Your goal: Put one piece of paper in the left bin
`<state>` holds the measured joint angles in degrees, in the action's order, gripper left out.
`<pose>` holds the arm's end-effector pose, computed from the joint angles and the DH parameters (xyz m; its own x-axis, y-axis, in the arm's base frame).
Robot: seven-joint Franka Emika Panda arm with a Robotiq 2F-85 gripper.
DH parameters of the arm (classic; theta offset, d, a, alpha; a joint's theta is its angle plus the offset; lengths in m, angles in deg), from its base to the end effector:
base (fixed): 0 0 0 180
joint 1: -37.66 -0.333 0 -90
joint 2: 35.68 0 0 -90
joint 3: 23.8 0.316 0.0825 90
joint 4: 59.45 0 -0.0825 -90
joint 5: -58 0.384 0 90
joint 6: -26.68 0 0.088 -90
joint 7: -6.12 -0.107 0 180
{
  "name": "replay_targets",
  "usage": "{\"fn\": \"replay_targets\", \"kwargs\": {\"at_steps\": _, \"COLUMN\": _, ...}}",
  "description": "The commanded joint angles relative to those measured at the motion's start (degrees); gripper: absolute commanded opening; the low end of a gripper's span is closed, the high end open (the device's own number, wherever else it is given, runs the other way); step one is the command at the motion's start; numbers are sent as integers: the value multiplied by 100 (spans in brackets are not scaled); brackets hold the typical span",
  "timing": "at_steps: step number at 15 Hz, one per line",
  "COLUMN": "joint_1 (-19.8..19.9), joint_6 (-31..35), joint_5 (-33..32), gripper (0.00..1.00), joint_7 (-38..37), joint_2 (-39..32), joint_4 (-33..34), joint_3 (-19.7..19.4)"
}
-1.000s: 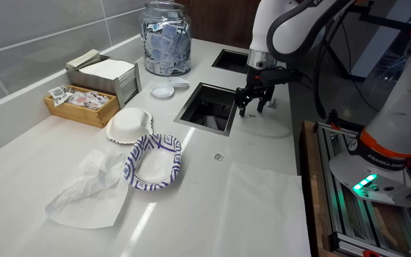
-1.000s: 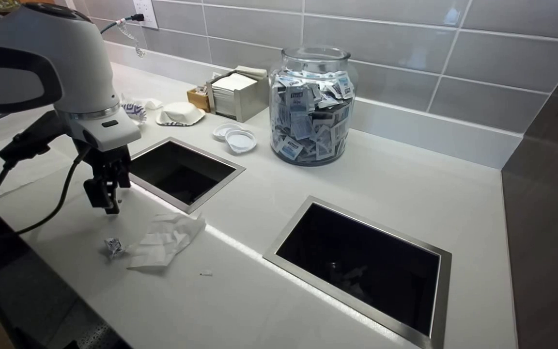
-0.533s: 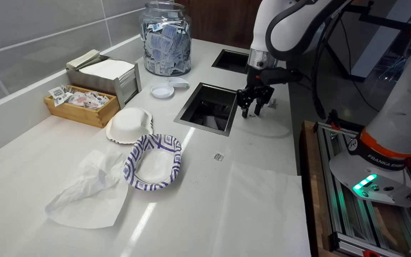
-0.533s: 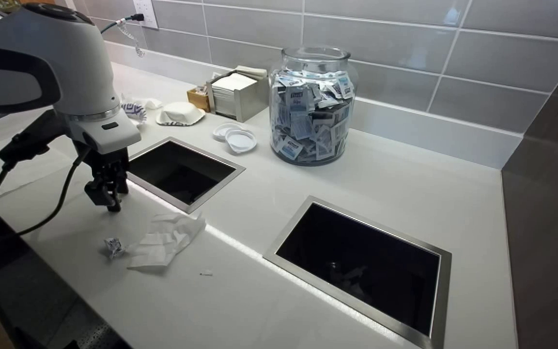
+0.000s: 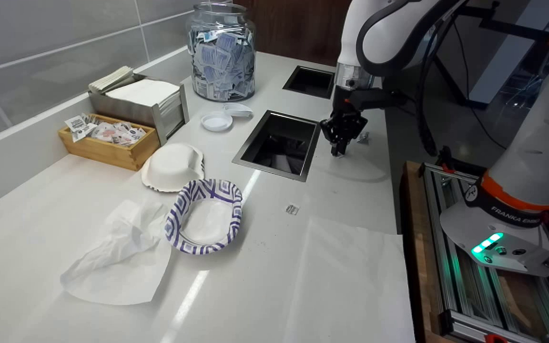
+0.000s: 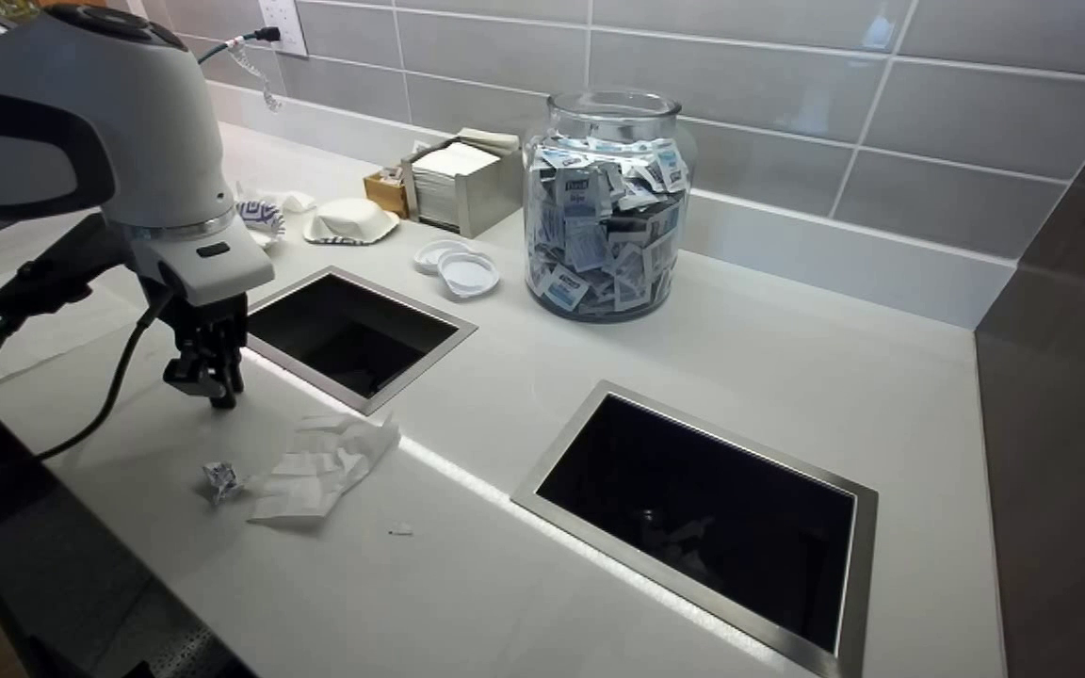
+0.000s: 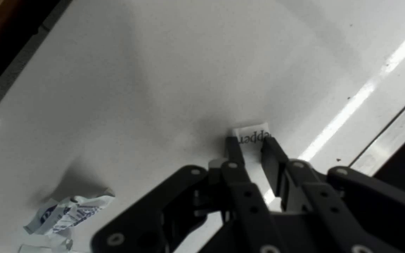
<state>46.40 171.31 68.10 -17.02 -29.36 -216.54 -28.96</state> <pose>0.3712 -0.0925 0.2453 0.6954 -0.7042 -0.1432 -0.7152 -0.6976 -0.0425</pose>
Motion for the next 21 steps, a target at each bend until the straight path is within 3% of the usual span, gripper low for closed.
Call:
{"fn": "replay_targets", "kwargs": {"at_steps": 1, "joint_1": -43, "joint_6": -105, "joint_5": 65, "gripper": 19, "joint_7": 93, "joint_2": -37, "joint_4": -25, "joint_3": -31}}
{"fn": "replay_targets", "kwargs": {"at_steps": 2, "joint_1": -42, "joint_6": -111, "joint_5": 50, "gripper": 20, "joint_7": 77, "joint_2": -32, "joint_4": -28, "joint_3": -30}}
{"fn": "replay_targets", "kwargs": {"at_steps": 3, "joint_1": -37, "joint_6": -125, "joint_5": 28, "gripper": 27, "joint_7": 70, "joint_2": -16, "joint_4": -27, "joint_3": -30}}
{"fn": "replay_targets", "kwargs": {"at_steps": 4, "joint_1": -43, "joint_6": -128, "joint_5": 41, "gripper": 45, "joint_7": 86, "joint_2": 7, "joint_4": -27, "joint_3": -31}}
{"fn": "replay_targets", "kwargs": {"at_steps": 5, "joint_1": -43, "joint_6": -146, "joint_5": 5, "gripper": 47, "joint_7": 51, "joint_2": 28, "joint_4": -26, "joint_3": -21}}
{"fn": "replay_targets", "kwargs": {"at_steps": 12, "joint_1": -96, "joint_6": -164, "joint_5": -14, "gripper": 98, "joint_7": 63, "joint_2": 50, "joint_4": -10, "joint_3": 20}}
{"fn": "replay_targets", "kwargs": {"at_steps": 19, "joint_1": -137, "joint_6": -198, "joint_5": -87, "gripper": 100, "joint_7": 403, "joint_2": -27, "joint_4": 77, "joint_3": 24}}
{"fn": "replay_targets", "kwargs": {"at_steps": 21, "joint_1": -139, "joint_6": -197, "joint_5": -79, "gripper": 96, "joint_7": 536, "joint_2": -52, "joint_4": 95, "joint_3": 12}}
